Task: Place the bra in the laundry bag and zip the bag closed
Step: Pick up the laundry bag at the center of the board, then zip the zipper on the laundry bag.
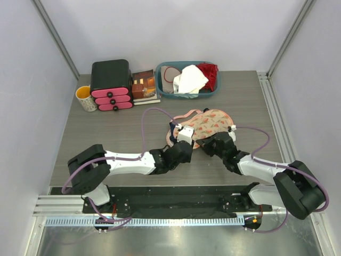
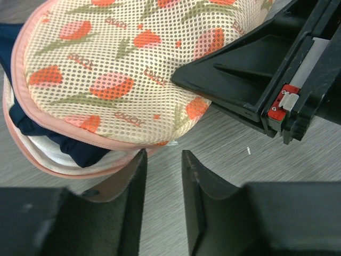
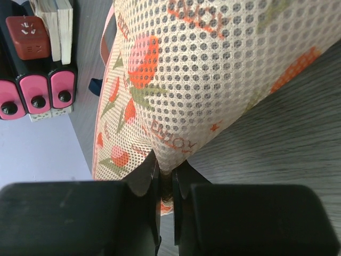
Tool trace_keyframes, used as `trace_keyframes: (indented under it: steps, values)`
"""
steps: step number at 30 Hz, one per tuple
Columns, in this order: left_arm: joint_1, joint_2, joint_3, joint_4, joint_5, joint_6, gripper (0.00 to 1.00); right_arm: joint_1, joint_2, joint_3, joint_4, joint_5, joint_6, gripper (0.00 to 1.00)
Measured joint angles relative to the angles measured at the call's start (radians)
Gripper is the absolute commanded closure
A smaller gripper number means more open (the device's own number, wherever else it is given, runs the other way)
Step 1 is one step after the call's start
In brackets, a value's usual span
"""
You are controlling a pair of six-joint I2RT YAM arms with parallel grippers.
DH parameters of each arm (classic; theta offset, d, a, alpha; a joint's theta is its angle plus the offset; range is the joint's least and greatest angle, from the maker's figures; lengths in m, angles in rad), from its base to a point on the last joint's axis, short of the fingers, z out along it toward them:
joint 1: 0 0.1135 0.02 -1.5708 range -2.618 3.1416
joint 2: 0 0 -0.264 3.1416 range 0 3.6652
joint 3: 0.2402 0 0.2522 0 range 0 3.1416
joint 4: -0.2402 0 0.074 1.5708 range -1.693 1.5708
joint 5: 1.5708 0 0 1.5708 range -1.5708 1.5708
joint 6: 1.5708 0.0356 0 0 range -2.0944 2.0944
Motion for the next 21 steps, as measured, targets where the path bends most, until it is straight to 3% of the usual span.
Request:
trace_keyframes:
  steps: [10, 21]
  values:
    - [-0.021, 0.008, -0.005, 0.02, 0.002, 0.013, 0.69, 0.001, 0.0, 0.018, -0.06, 0.009, 0.036, 0.82]
    - [-0.053, 0.012, -0.055, 0.065, -0.031, 0.029, 0.57, 0.005, 0.0, 0.069, -0.126, -0.004, 0.109, 0.81]
